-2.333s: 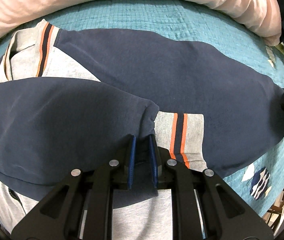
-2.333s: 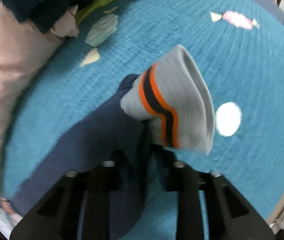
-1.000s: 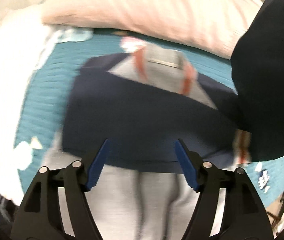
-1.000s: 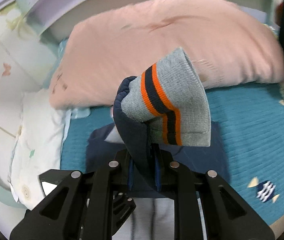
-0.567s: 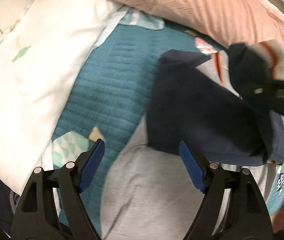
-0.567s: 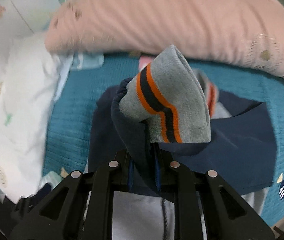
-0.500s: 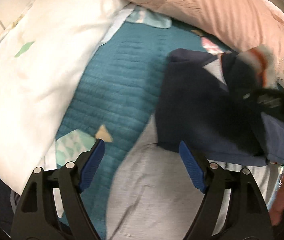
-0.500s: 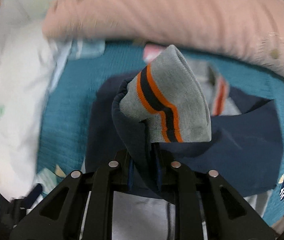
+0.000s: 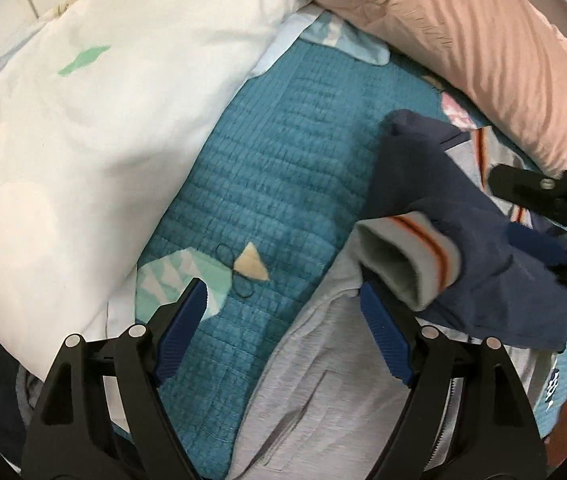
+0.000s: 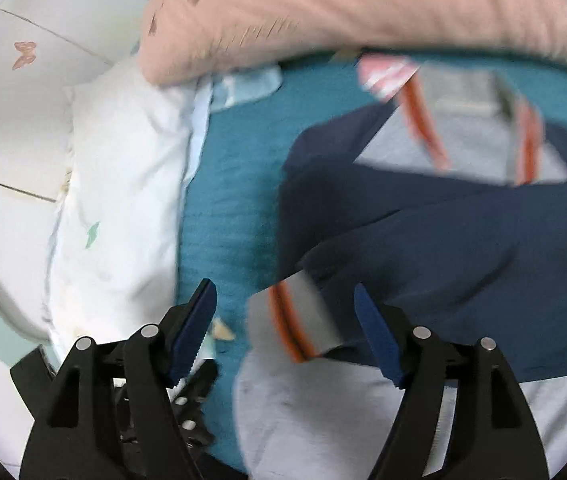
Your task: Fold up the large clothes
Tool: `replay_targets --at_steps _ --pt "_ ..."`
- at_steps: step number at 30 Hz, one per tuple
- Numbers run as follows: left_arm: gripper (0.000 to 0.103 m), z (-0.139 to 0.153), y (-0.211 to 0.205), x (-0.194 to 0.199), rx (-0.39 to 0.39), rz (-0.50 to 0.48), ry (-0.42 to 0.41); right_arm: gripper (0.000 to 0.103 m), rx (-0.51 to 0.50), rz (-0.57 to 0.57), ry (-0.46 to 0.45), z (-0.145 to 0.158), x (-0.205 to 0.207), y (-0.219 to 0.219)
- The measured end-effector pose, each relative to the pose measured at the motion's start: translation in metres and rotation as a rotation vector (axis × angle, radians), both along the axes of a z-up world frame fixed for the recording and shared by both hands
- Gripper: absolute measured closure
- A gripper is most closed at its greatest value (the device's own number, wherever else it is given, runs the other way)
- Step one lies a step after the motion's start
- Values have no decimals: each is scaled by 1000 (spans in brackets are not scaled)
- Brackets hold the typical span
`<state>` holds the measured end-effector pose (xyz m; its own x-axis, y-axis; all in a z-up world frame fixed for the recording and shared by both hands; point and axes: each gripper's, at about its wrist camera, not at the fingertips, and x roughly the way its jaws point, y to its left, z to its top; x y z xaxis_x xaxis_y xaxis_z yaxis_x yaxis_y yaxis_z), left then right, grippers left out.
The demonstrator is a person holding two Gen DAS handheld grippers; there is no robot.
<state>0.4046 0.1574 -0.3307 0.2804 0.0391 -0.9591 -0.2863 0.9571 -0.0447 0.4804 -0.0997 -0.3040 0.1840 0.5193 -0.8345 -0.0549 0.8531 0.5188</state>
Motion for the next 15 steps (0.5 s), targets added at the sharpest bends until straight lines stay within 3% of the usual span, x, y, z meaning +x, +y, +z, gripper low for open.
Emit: replay_targets --at_steps 2,6,8,11,12,14,15 --pt "23 7 -10 3 -6 -21 -18 34 -24 -12 -58 12 1 -16" --pt "20 15 -41 16 -32 -80 -59 35 -226 -90 -113 19 -6 -85" --pt "20 10 -59 26 -41 -117 -60 49 -309 -133 -89 7 -9 -121" --pt "20 -5 -82 41 -78 -157 -55 84 -357 -208 80 -39 -14 -184" --pt "21 -12 -90 46 -90 -171 -53 102 -344 -212 143 -55 -16 -200" --pt "22 -29 -98 56 -74 -180 -25 103 -314 -229 203 -76 -22 -222" --pt "31 -37 -97 60 -76 -174 -9 103 -292 -239 212 -87 -25 -230"
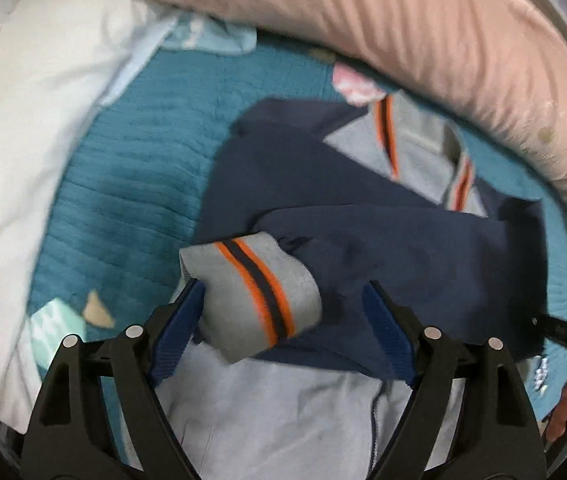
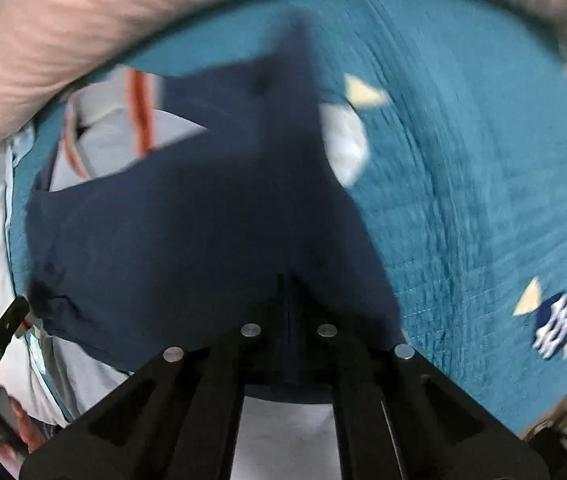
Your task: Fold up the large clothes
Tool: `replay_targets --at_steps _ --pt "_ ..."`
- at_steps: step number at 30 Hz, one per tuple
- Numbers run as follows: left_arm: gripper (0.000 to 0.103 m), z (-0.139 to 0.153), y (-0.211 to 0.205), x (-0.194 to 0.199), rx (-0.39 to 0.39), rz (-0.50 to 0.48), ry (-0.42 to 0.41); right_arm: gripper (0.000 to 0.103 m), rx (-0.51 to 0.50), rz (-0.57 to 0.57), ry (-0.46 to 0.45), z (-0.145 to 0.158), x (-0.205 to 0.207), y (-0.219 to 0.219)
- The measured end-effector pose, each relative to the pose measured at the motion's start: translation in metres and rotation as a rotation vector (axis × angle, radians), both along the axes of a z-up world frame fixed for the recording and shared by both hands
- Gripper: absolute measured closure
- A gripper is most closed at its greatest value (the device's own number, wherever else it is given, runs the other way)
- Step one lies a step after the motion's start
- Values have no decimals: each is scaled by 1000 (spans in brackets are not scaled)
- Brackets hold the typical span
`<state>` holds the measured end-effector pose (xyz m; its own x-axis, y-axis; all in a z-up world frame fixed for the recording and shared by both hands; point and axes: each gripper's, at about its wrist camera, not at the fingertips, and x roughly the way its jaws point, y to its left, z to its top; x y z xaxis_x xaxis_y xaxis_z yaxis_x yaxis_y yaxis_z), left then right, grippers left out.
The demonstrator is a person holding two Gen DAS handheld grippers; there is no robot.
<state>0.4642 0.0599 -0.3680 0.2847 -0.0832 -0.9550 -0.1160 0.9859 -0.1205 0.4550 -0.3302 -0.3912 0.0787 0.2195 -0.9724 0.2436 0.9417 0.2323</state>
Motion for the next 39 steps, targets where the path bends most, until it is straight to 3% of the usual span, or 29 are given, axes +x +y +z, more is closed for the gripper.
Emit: replay_targets --at_steps 1,3,5,9,11,14,18,21,25,30,35,39 --pt "40 -14 3 6 -10 24 39 103 -13 -3 -3 -8 -3 -5" --pt "43 -39 12 14 -37 67 93 103 9 -15 -22 -13 -5 -10" --pt "43 -47 14 15 -44 78 80 103 43 -44 -27 -17 -5 -15" --pt "44 -47 -7 18 85 22 84 103 86 -76 -19 -19 -2 -25" --pt "45 -41 -10 20 95 11 101 103 81 -90 -15 -8 1 -28" --pt "44 -23 -14 24 117 -11 81 103 -7 -85 -82 18 16 -33" --pt "44 1 -22 39 106 -30 41 101 -36 -76 -93 26 44 -31" --pt "42 -3 -23 55 133 -41 41 101 -90 -80 -84 18 66 -39" --pt "44 -39 -16 65 129 -44 118 103 -93 -94 -17 -20 80 -55" --pt "44 -42 -19 44 157 -83 96 103 -92 -84 -61 -19 74 -58" --pt "40 -18 -11 12 120 -70 99 100 -34 -59 -90 22 42 -56" --pt "40 -38 3 6 76 -28 152 102 23 -38 -14 9 10 -51"
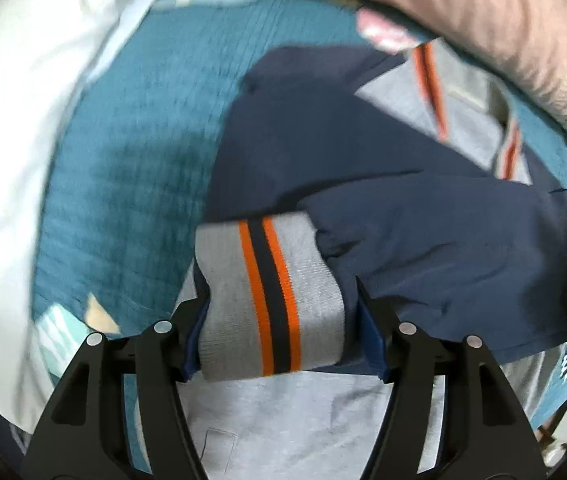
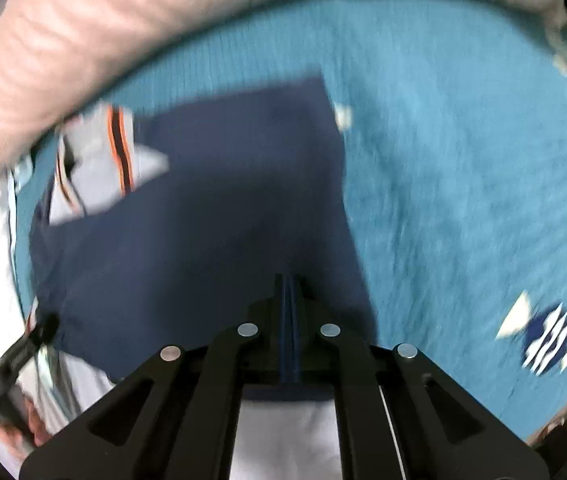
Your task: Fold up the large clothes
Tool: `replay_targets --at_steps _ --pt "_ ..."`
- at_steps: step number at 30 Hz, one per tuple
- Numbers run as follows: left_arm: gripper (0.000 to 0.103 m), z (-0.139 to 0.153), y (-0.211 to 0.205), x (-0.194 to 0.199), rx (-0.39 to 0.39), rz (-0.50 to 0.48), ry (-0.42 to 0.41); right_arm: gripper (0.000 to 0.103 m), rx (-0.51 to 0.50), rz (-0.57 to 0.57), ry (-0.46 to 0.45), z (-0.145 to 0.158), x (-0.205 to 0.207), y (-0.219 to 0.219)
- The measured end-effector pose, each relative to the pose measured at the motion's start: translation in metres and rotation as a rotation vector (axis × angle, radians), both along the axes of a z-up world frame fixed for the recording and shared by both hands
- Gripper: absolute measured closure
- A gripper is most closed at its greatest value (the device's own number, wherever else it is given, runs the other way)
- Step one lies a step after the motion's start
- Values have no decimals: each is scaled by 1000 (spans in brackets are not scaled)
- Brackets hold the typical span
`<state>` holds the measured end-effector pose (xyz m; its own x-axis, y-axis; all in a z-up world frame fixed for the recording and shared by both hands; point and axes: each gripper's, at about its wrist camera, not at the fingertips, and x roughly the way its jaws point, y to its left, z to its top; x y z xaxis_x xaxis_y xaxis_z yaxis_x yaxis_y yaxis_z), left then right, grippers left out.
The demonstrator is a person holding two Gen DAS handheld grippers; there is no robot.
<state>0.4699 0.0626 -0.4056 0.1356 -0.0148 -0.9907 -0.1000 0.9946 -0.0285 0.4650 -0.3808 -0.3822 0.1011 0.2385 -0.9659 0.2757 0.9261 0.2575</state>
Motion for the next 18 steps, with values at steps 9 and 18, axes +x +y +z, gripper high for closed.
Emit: replay_targets --at_steps 9,18 --pt "40 -6 -26 -10 60 -13 -38 103 64 -72 4 -6 -8 -25" --pt "77 41 -7 4 55 -31 -94 97 84 -134 -53 42 -33 -69"
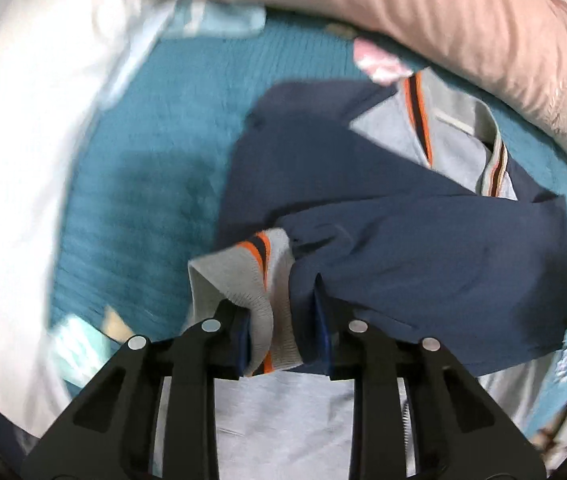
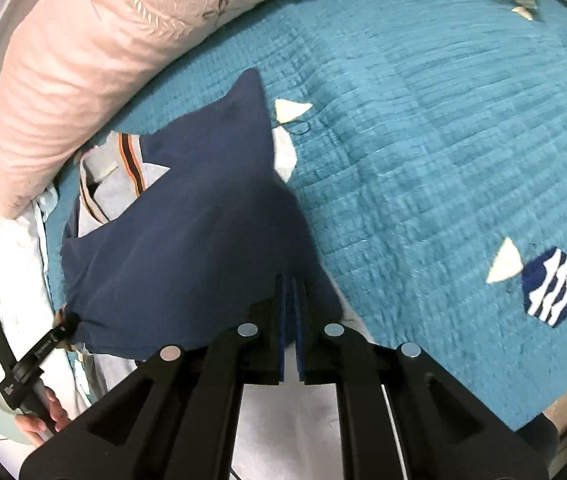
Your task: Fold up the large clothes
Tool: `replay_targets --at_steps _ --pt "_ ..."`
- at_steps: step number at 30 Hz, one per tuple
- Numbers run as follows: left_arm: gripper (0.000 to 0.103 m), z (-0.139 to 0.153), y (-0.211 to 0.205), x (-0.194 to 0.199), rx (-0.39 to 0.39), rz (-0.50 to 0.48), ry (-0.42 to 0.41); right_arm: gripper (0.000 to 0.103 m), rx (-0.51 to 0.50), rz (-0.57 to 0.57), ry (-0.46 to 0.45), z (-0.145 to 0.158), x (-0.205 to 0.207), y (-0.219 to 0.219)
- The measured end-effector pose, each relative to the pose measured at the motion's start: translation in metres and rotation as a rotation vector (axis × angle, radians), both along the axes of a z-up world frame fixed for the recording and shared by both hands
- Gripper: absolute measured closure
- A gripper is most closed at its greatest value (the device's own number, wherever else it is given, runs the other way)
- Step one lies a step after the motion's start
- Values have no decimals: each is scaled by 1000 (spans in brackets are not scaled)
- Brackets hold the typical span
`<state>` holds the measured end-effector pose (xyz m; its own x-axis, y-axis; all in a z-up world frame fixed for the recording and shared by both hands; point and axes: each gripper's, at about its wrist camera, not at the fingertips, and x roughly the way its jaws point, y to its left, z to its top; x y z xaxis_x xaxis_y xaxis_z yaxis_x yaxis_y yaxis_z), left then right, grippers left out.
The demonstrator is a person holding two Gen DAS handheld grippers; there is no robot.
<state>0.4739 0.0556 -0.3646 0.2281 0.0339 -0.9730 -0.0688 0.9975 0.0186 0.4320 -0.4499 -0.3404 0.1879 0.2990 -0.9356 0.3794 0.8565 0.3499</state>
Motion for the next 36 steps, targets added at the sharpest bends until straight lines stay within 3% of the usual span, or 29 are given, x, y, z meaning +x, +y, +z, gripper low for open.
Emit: replay_targets --at_steps 3,4,6,9,11,15,17,21,22,25,29,34,36 --pt "77 -7 12 4 46 31 15 97 -17 8 -16 9 -16 8" --pt "68 -16 20 7 20 44 42 97 -10 7 -14 11 -20 12" --pt "43 -34 18 10 56 40 98 97 -6 11 -13 7 -22 27" --pt "40 -41 3 3 145 -22 63 97 -17 22 -6 -1 -15 41" --pt "31 -40 -3 0 145 -18 65 97 -27 17 -13 -2 -11 49" --pt "29 -24 -1 -7 91 16 53 97 46 54 -73 6 -3 57" --pt "23 -12 4 -9 73 31 26 97 26 92 -67 3 6 64" --pt "21 -11 2 -4 92 40 31 103 -32 83 82 -62 25 69" --pt "21 -19 7 -4 110 40 57 103 14 45 72 -72 25 65" --pt "20 -46 11 2 92 57 101 103 44 16 63 -60 19 59" --pt "20 -53 12 7 70 75 89 103 7 54 62 -35 -3 59" --pt "20 -52 9 0 48 77 76 103 -29 55 84 -67 -14 62" --pt "19 -55 12 -1 39 82 73 103 -53 38 111 -65 -10 66"
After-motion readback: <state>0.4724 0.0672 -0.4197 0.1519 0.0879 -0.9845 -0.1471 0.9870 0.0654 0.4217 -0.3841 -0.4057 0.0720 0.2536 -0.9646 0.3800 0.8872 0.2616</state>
